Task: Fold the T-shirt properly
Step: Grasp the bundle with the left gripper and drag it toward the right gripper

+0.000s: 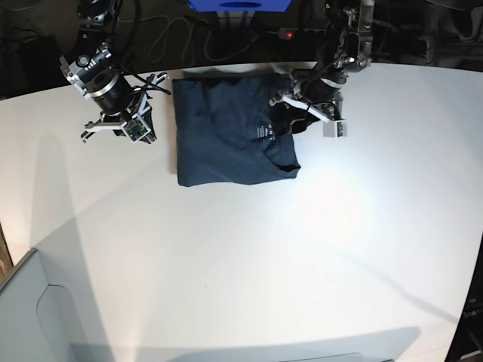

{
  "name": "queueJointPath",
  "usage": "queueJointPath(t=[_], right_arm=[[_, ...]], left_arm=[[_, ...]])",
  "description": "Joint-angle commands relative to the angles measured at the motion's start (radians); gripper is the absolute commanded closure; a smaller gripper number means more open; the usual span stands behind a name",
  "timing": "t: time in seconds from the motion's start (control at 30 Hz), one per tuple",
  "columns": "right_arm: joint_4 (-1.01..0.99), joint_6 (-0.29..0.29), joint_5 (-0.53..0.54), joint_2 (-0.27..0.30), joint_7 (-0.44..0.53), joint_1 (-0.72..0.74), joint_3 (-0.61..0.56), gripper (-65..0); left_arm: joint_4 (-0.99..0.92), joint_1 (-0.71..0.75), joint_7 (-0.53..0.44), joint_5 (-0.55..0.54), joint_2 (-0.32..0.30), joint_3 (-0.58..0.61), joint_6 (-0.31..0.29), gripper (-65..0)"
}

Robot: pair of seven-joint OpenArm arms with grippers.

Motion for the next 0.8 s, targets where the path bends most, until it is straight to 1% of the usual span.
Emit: queueJointPath(t=[0.0, 0.1, 0.13, 0.27, 0.33, 0.43, 0.53, 0.63, 0.7, 0.77], right_arm=[[0.034, 0.011, 0.016, 0.004, 0.026, 0.001, 0.002, -0.1], [0.054, 0.011, 0.016, 0.004, 0.026, 0.0, 0.003, -0.1], [0.06, 0.011, 0.016, 0.004, 0.026, 0.0, 0.003, -0.1], [0.077, 0.011, 0.016, 0.001, 0.026, -0.002, 0.046, -0.1], [0.087, 0.011, 0.017, 0.001, 0.026, -0.002, 0.075, -0.1], [0.09, 0.011, 0.017, -0.001, 0.026, 0.0, 0.135, -0.1], [0.09, 0.011, 0.017, -0.001, 0.026, 0.001, 0.2, -0.1], [0.09, 0.011, 0.019, -0.017, 0.026, 0.001, 0.273, -0.1], [0.09, 0.011, 0.019, -0.037, 0.026, 0.006, 0.325, -0.1], [0.09, 0.011, 0.019, -0.053, 0.026, 0.009, 0.37, -0.1]], left_arm=[[-0.001, -0.002, 0.017, 0.003, -0.002, -0.003, 0.004, -16.3], [-0.008, -0.017, 0.02, 0.009, -0.002, 0.007, 0.004, -1.3], [-0.008, -0.028, 0.025, 0.011, -0.002, 0.007, 0.006, 0.0], [-0.008, -0.038, 0.026, 0.012, -0.01, 0.004, 0.006, 0.0], [-0.01, -0.071, 0.026, 0.012, -0.051, 0.016, 0.004, 0.0], [-0.068, -0.137, 0.051, 0.005, -0.12, 0.085, 0.003, 0.0], [-0.154, -0.244, 0.08, 0.011, -0.188, 0.192, 0.003, 0.0], [-0.277, -0.399, 0.076, 0.011, -0.254, 0.366, 0.001, 0.0], [-0.34, -0.514, 0.074, 0.011, -0.28, 0.493, 0.001, 0.0], [-0.375, -0.622, 0.074, 0.011, -0.289, 0.62, 0.001, 0.0]])
